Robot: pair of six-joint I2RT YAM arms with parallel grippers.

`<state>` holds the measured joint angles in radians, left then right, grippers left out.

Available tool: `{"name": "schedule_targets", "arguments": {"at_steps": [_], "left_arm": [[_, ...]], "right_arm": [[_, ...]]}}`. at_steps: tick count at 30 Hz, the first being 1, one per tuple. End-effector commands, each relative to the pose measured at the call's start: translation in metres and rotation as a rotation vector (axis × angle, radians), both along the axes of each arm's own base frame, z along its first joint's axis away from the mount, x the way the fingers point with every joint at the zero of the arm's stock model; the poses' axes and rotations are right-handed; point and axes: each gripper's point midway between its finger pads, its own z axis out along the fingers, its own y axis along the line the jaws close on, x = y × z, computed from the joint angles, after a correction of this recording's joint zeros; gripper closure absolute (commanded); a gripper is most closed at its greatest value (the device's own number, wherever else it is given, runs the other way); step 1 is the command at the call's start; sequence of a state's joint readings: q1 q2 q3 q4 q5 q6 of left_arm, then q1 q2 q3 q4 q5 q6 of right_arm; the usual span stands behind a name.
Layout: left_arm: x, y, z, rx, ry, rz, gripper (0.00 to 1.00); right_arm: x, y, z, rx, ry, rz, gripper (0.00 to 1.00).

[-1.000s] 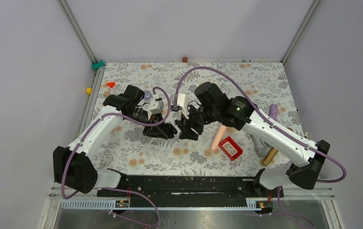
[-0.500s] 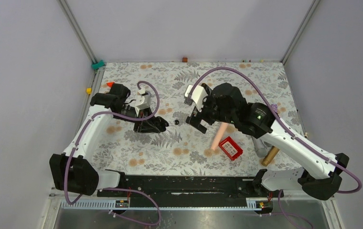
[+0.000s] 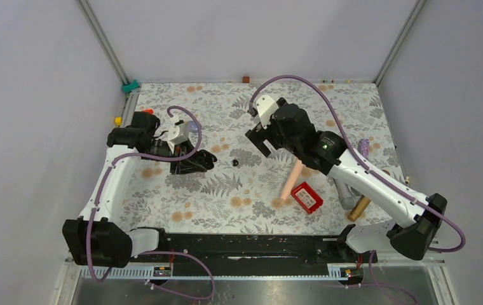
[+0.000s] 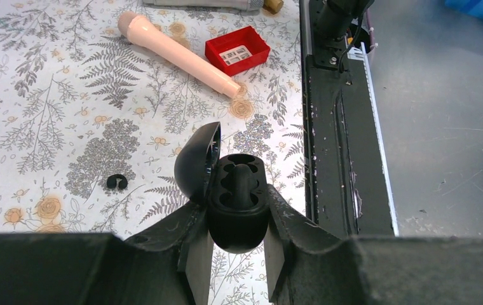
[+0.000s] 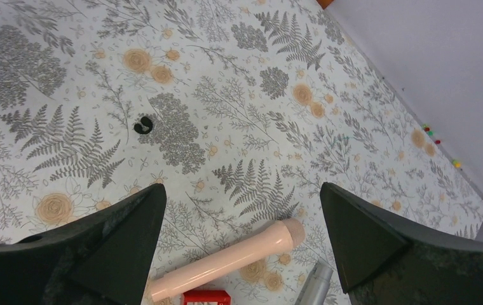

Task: Insert the wireless bluetooth earbuds into the charging case
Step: Pick up the earbud from the center of the board.

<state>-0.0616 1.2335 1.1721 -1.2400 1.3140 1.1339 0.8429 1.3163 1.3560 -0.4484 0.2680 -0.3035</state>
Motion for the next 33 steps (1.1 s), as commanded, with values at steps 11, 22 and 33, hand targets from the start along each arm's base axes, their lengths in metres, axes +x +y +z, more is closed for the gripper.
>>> {"name": "schedule_targets", "arguments": {"at_steps": [11, 22, 33], "left_arm": [[0.01, 0.023, 0.048, 0.017, -0.255, 0.155, 1.0], [0.025, 0.036, 0.015, 0.078, -0.256, 0.299, 1.0], [0.019, 0.043, 0.006, 0.021, -0.204, 0.309, 1.0]], "right_arm": [[0.014, 0.034, -0.016, 0.199, 0.336, 0.093, 0.01], [0.036, 0.083, -0.068, 0.191, 0.552, 0.228, 0.01], [0.05, 0.099, -0.185, 0.319, 0.998, -0.003, 0.3]]}}
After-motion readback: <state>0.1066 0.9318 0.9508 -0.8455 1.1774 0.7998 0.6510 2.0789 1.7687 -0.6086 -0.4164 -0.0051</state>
